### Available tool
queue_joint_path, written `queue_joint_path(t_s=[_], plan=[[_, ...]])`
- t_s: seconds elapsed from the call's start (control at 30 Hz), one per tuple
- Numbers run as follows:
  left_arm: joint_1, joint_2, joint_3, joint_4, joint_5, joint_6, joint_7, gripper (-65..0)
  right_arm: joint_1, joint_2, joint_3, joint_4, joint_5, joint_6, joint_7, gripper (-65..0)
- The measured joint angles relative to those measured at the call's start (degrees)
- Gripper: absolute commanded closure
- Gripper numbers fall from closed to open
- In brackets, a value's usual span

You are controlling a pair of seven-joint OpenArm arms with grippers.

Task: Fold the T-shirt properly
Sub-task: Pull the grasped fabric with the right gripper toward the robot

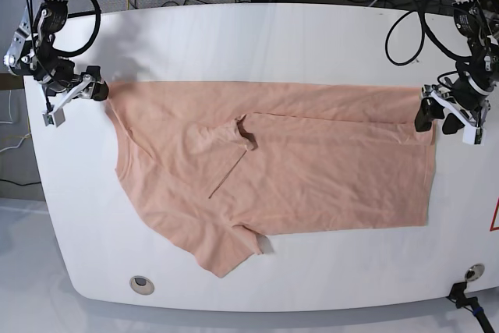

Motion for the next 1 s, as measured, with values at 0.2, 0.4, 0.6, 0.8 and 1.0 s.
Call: queue_joint_path(t_s=[0.2, 0.4, 0.6, 0.8, 1.0], plan=[[1.0, 0.0, 0.0, 0.0, 1.7, 0.0, -2.8, -42.2, -1.2, -2.6, -0.7, 4.6, -0.1, 0.2, -0.1, -39.6], [2.8, 0.0, 0.2, 0.1, 3.5, 0.0, -6.5, -42.4, -1.1, -6.3, -1.5, 7.6, -10.2, 0.4, 2.2, -39.6], [2.9, 0.0, 0.2, 0.1, 5.8, -0.1, -6.5, -42.4, -1.0, -6.4, -3.8, 5.3, -14.9, 3.0, 6.9, -39.6], [3.0, 0.0, 0.2, 0.1, 5.8, -0.1, -6.6, -42.4, -0.8, -6.1, -3.8, 2.4, -14.8, 3.0, 9.5, -39.5], [3.0, 0.0, 0.2, 0.1, 5.8, -0.1, -6.6, -42.3, -0.7, -6.2, -3.8, 2.4, -14.8, 3.0, 9.4, -23.5]])
